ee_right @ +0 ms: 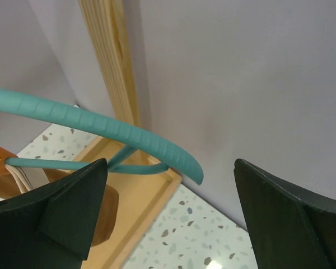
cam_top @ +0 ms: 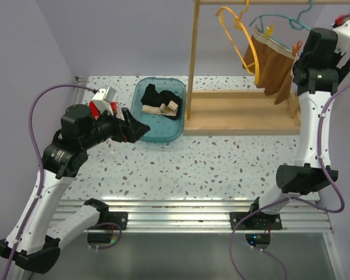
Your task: Remove the underwear clipped to the hanger
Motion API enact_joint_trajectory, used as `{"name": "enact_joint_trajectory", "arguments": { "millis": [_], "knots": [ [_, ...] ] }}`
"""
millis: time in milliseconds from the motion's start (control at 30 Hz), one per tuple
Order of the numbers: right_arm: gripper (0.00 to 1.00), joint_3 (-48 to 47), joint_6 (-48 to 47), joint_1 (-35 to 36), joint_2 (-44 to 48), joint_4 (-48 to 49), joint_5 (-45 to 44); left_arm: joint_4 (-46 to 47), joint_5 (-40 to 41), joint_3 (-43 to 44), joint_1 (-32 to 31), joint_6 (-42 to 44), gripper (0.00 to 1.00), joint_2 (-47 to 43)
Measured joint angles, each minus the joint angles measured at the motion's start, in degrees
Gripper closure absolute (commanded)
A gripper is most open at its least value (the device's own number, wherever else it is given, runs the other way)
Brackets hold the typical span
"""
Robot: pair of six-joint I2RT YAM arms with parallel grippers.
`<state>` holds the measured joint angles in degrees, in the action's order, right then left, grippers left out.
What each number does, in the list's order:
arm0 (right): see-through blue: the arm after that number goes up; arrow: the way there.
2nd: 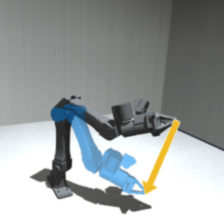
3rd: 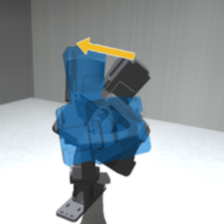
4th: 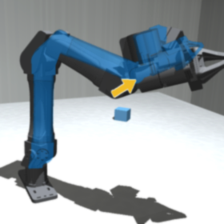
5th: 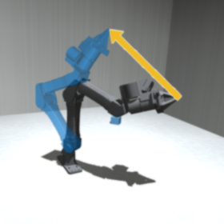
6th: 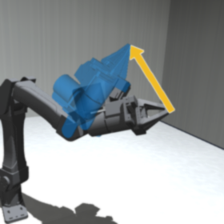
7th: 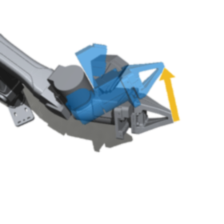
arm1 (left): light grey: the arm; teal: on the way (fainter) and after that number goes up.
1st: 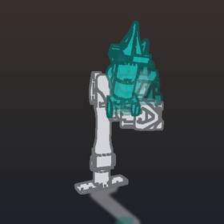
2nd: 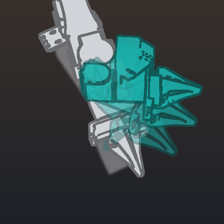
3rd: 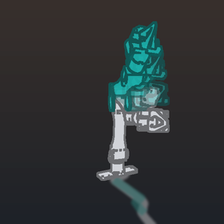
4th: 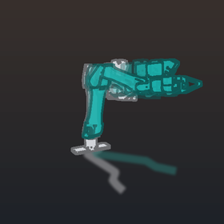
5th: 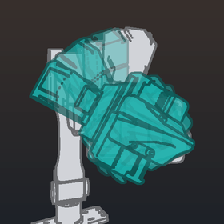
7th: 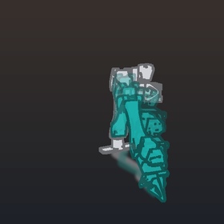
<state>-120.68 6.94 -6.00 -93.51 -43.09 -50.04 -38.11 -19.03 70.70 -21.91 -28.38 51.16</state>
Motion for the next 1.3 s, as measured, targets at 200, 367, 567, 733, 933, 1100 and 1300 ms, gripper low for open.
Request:
{"name": "enact_joint_trajectory", "arguments": {
  "millis": [200, 367, 567, 733, 933, 1100, 1300],
  "knots": [
    [0.02, -4.9, 8.48, -6.91, -2.6, -3.87, 12.35, -0.79, 0.52, 0.9, 0.0, 0.07, 0.0, -0.74],
    [0.03, -5.64, 11.02, -8.33, -2.93, -3.63, 21.62, -0.72, 1.03, 0.9, 0.0, -0.02, 0.0, -0.94],
    [0.08, -4.0, 11.89, -8.28, -2.54, -1.62, 34.71, -0.28, 1.25, 0.9, 0.0, -0.24, 0.0, -0.96],
    [0.11, 1.68, 12.44, -8.28, 0.02, -0.02, 43.91, 0.44, 1.25, 0.87, 0.0, -1.03, 0.0, -1.64],
    [0.14, 8.46, 13.27, -8.28, 5.2, 1.4, 54.27, 1.57, 1.25, 0.63, 0.0, -1.09, 0.0, -2.58],
    [0.23, 10.62, 13.9, -8.26, 8.7, 2.34, 60.24, 2.89, 1.2, 0.04, 0.0, -1.11, 0.0, -2.58],
    [0.36, 10.16, 14.12, -8.26, 9.49, 2.12, 64.11, 3.19, 1.16, -0.2, 0.0, -1.05, 0.0, -2.56]
  ]
}}
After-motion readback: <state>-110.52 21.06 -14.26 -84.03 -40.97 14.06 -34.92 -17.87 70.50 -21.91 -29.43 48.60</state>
